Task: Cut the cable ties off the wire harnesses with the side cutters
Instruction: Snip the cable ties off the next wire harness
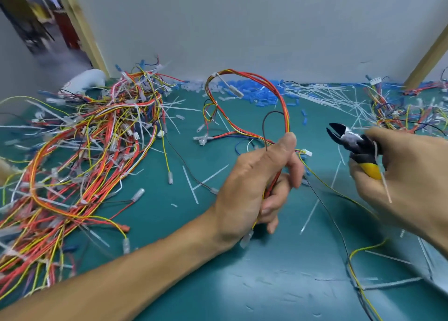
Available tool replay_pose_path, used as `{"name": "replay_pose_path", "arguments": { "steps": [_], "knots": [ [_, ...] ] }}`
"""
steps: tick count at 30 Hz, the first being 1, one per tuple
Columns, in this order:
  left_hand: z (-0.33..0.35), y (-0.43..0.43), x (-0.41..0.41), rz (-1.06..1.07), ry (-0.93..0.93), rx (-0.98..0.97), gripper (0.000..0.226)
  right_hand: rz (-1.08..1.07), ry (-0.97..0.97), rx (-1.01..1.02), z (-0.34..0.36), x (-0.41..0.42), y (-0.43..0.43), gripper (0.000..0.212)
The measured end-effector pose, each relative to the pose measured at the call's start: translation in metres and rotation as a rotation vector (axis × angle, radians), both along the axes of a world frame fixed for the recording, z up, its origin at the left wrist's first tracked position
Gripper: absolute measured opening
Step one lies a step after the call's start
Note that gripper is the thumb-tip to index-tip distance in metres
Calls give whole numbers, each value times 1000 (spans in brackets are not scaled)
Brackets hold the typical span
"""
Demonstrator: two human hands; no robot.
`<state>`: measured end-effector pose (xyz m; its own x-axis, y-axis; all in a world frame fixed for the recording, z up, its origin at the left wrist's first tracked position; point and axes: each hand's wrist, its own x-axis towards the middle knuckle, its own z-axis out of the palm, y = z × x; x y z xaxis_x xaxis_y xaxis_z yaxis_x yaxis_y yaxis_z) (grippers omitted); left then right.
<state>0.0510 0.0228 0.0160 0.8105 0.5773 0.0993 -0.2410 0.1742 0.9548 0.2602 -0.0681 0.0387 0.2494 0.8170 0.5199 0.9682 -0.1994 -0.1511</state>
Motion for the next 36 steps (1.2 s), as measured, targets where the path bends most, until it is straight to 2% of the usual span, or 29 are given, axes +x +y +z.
{"name": "replay_pose_path", "arguments": {
  "steps": [7, 10, 14, 17, 20, 23, 24, 26, 28, 29, 31, 32, 33, 36],
  "knots": [
    [-5, 1, 1, -3, -26, 11, 55, -119, -149, -157, 5, 13, -3, 28],
    [-9, 1, 1, -1, -54, 27, 58, -170, -158, -133, 2, 16, -1, 29],
    [-13, 5, 0, 2, -35, 46, 55, -178, 52, 73, 5, 10, 1, 21],
    [-15, 5, 0, -7, -48, 35, 44, -112, 185, 183, 4, 3, 3, 19],
    [-15, 7, 0, 29, -88, 20, 26, -40, 187, 152, 2, -1, 5, 25],
    [-13, 5, -1, 39, -71, 32, 16, -32, 222, 1, 0, 0, 4, 32],
    [-12, 3, -1, 26, -57, 55, 16, -9, 312, -49, -1, 1, 3, 31],
    [-10, -3, -4, -20, -23, 167, 24, 131, 779, -138, 0, -1, 2, 21],
    [-8, -9, -7, -75, 82, 488, 31, 267, 1278, -231, 3, -3, 2, 15],
    [-6, -12, -8, -107, 173, 736, 32, 304, 1406, -279, 2, -3, 4, 20],
    [-3, -20, -7, -128, 346, 1263, 30, 354, 1540, -351, 2, -3, 6, 31],
    [-1, -23, -6, -128, 401, 1435, 30, 379, 1598, -375, 1, -3, 7, 34],
    [2, -27, -6, -141, 432, 1509, 31, 418, 1662, -395, -1, -2, 7, 39],
    [6, -29, -8, -155, 439, 1496, 36, 590, 1823, -425, -4, 2, 6, 57]
  ]
}}
